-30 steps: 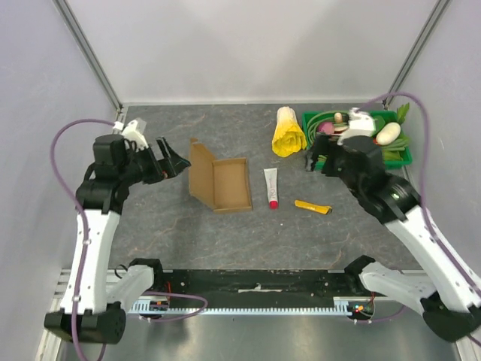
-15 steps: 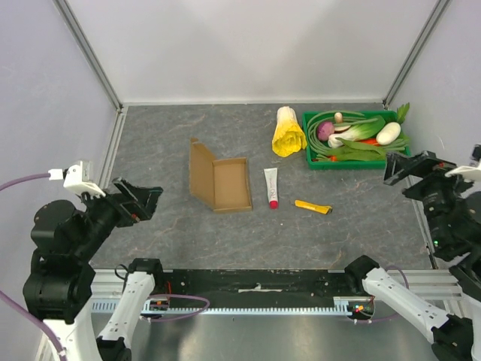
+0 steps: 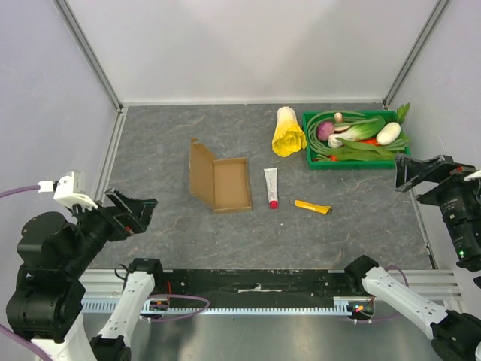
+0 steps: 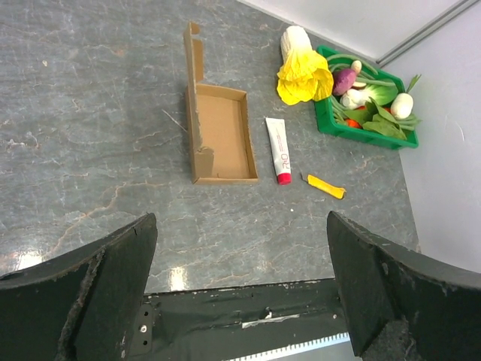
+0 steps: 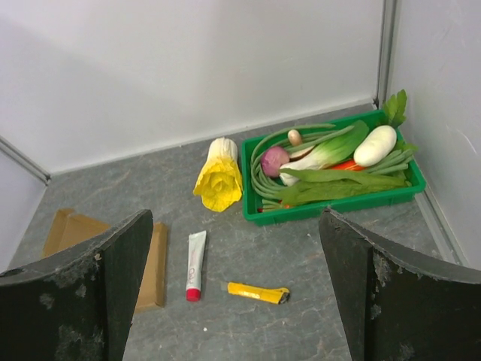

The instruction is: Unpack the express box

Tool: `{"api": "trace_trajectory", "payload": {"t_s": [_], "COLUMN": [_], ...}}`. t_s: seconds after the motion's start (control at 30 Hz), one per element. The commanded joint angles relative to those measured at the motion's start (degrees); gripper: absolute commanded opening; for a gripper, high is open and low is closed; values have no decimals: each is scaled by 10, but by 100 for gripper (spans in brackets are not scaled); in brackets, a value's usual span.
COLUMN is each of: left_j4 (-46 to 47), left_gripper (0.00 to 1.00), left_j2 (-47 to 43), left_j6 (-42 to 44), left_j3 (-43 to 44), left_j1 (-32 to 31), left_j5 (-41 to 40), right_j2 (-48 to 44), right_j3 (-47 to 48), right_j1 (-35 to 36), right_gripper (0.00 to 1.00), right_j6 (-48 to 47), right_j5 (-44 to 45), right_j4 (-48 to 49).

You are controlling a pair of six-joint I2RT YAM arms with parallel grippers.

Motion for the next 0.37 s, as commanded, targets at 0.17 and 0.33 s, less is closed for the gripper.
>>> {"api": "trace_trajectory", "payload": {"t_s": [0.17, 0.33], "left_j4": [-48, -68], "left_gripper": [100, 100], "left_j2": [27, 34], "left_j6": [3, 18], "left_j3": [35, 33], "left_j1": [2, 2], "left_j5": [-5, -30], "right_j2": [9, 2], "right_j3": [-7, -21], "right_j1": [1, 0], "right_gripper": [98, 98], "right_j6": [18, 33], "right_j5": [-29, -29], "right_j4": [-33, -32]}}
